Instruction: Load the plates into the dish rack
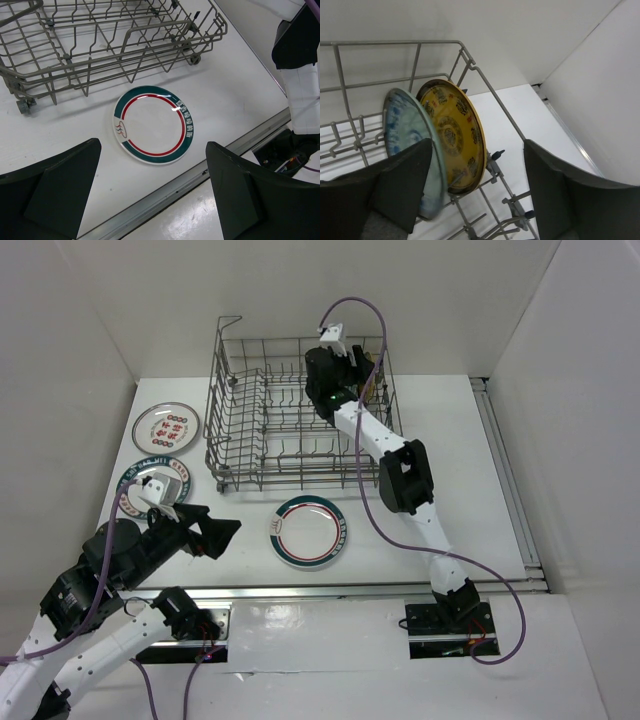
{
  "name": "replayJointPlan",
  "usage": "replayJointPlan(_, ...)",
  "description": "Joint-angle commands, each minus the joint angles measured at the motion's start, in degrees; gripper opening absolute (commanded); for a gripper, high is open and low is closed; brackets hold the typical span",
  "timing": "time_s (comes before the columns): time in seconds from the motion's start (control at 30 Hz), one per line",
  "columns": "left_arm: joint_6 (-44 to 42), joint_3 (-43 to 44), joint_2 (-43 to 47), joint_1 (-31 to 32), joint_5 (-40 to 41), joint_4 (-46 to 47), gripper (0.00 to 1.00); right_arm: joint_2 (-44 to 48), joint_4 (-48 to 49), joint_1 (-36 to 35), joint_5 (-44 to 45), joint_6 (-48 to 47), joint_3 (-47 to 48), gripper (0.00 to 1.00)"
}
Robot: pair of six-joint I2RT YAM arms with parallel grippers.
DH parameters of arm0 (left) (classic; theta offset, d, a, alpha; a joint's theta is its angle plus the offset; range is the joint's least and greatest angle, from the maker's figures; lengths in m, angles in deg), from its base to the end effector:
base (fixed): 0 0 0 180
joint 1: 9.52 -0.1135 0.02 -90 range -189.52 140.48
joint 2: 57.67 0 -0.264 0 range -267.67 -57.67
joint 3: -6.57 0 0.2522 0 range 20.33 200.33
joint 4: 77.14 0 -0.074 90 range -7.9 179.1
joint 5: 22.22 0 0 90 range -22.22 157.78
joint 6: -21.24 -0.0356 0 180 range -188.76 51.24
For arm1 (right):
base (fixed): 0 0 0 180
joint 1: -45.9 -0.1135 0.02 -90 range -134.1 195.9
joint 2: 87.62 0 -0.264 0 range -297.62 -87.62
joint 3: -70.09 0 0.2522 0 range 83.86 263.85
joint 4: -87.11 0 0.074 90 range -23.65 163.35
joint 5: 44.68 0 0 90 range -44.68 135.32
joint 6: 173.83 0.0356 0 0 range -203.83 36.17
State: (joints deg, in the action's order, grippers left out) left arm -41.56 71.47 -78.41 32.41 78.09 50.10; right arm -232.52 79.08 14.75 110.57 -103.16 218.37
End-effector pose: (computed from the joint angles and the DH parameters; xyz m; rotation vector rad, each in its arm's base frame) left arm 0.0503 -0.0366 0.3664 0.0907 1.7728 -0.7321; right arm 0.5100 0.2705 0.2730 0.1537 1.6538 -0.7750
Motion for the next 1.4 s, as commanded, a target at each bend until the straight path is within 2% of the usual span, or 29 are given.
replayJointPlan(0.0, 0.22, -0.07, 0.78, 0.25, 0.42, 1.56, 1.0, -0.91, 2.61, -1.27, 1.02, 0.26, -0.05, 0.83)
replayJointPlan(0.13, 0.22, -0.07, 0.78, 0.25, 0.42, 1.56, 1.0, 4.25, 4.36, -2.67, 1.54, -1.31, 0.48, 1.0)
replayJointPlan(0.3, 1.62, 0.89, -2.55, 0.25, 1.65, 0.95, 1.0, 14.54, 5.7, -5.66, 5.66, -7.11, -1.45, 1.0)
replayJointPlan(0.33, 4.93, 1.59, -3.69, 0.25, 2.26, -1.23, 1.0, 16.65, 4.12, -7.15, 5.67, -7.12, -1.45, 1.0)
replayJointPlan(0.37, 7.05, 3.34, -5.27, 0.25, 2.26, -2.47, 1.0, 21.54, -3.12, -8.12, 5.67, -5.47, -1.45, 1.0)
replayJointPlan(0.43, 11.97, 3.89, -10.37, 0.25, 0.78, -4.67, 1.0, 27.45, -9.23, -11.71, 4.88, 0.05, -6.35, 1.0)
replayJointPlan(0.5, 19.88, -1.28, -10.74, 0.25, 0.07, -2.67, 1.0, 38.25, -17.92, -14.1, 3.57, 6.12, -15.48, 1.0)
replayJointPlan(0.53, 21.91, -4.35, -9.6, 0.25, -0.63, -0.39, 1.0, 42.29, -21.26, -16.11, -2.09, 13.28, -18.91, 1.0)
replayJointPlan(0.57, 25.67, -10.73, -8.2, 0.25, -1.33, 4.33, 1.0, 51.03, -25.38, -16.65, -7.19, 15.97, -22.68, 1.0)
replayJointPlan(0.6, 26.75, -13.66, -5.31, 0.25, -2.04, 6.9, 1.0, 55.47, -24.9, -17.18, -12.47, 17.99, -31.77, 1.0)
replayJointPlan(0.63, 28.24, -18.3, -4.15, 0.25, -2.74, 9.19, 1.0, 63.78, -22.11, -19.45, -14.35, 19.06, -36.47, 1.0)
replayJointPlan(0.7, 30.7, -21.94, -2.83, 0.25, -2.75, 13.05, 1.0, 69.73, -22.87, -21.83, -15.51, 21.26, -44.21, 1.0)
replayJointPlan(0.77, 33.08, -27.19, -1.6, 0.25, -4.15, 17.53, 1.0, 75.61, -24.71, -26.31, -16.82, 22.5, -47.49, 1.0)
replayJointPlan(0.87, 35.19, -33.09, -1.59, 0.25, -4.15, 21.68, 1.0, 80.98, -26.56, -32.02, -17.97, 23.81, -49.87, 1.0)
replayJointPlan(1.03, 37.13, -39.09, -2.64, 0.25, -1.35, 30.01, 1.0, 82.06, -30.0, -40.19, -14.72, 25.05, -49.88, 1.0)
replayJointPlan(1.17, 37.13, -43.04, -8.08, 0.25, -1.34, 37.75, 0.99, 82.06, -29.82, -40.91, -20.15, 26.27, -50.58, 1.0)
replayJointPlan(1.2, 36.53, -45.05, -9.75, 0.25, -1.34, 43.6, 0.98, 82.06, -29.82, -40.91, -20.69, 26.28, -51.19, 1.0)
replayJointPlan(1.37, 37.66, -48.75, -21.17, 0.25, -0.73, 57.71, 0.96, 82.59, -27.98, -40.91, -21.84, 26.28, -53.13, 1.0)
